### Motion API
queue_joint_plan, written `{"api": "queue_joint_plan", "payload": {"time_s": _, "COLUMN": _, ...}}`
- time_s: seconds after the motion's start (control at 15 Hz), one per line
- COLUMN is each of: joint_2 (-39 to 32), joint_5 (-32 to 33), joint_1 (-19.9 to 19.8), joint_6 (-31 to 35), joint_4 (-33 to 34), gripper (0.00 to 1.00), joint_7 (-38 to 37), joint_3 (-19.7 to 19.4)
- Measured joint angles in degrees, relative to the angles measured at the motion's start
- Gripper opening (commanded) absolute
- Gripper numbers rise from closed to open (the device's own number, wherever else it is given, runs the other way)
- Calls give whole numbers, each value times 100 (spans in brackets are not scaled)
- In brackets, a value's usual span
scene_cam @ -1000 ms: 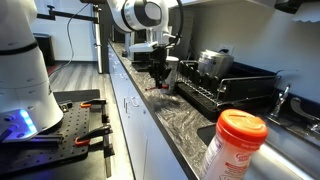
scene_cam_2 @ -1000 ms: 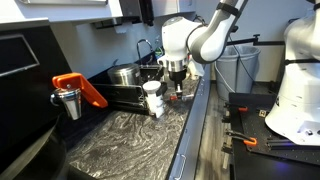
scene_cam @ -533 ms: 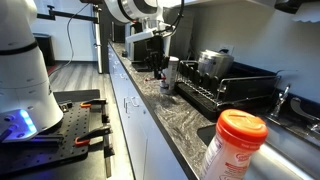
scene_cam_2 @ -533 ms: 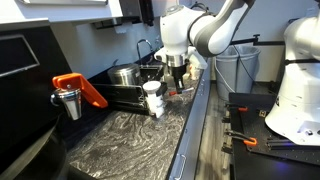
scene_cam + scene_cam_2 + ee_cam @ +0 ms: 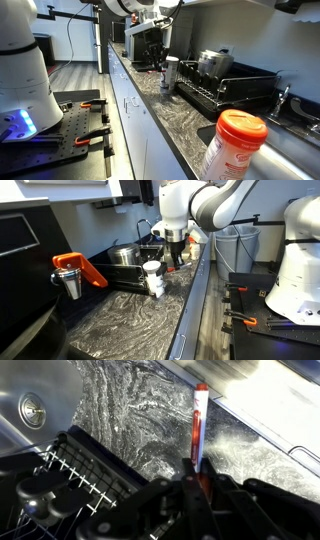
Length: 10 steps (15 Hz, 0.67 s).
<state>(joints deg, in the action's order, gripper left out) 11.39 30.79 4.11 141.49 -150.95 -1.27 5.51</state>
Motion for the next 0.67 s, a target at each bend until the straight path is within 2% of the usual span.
{"api": "queue_joint_plan", "payload": {"time_s": 0.13, "joint_2": 0, "joint_5": 0, "joint_1": 0, "joint_6": -9, "joint_4": 0, "gripper": 11, "joint_7": 1, "joint_3": 0}}
{"api": "queue_joint_plan", "payload": {"time_s": 0.2, "joint_2": 0, "joint_5": 0, "joint_1": 0, "joint_6": -10, "joint_4": 0, "gripper": 3, "joint_7": 1, "joint_3": 0}}
{"api": "queue_joint_plan", "payload": {"time_s": 0.67, "joint_2": 136, "joint_5": -4, "joint_1": 0, "joint_6": -2, "joint_4": -26, "gripper": 3, "joint_7": -47, "joint_3": 42}}
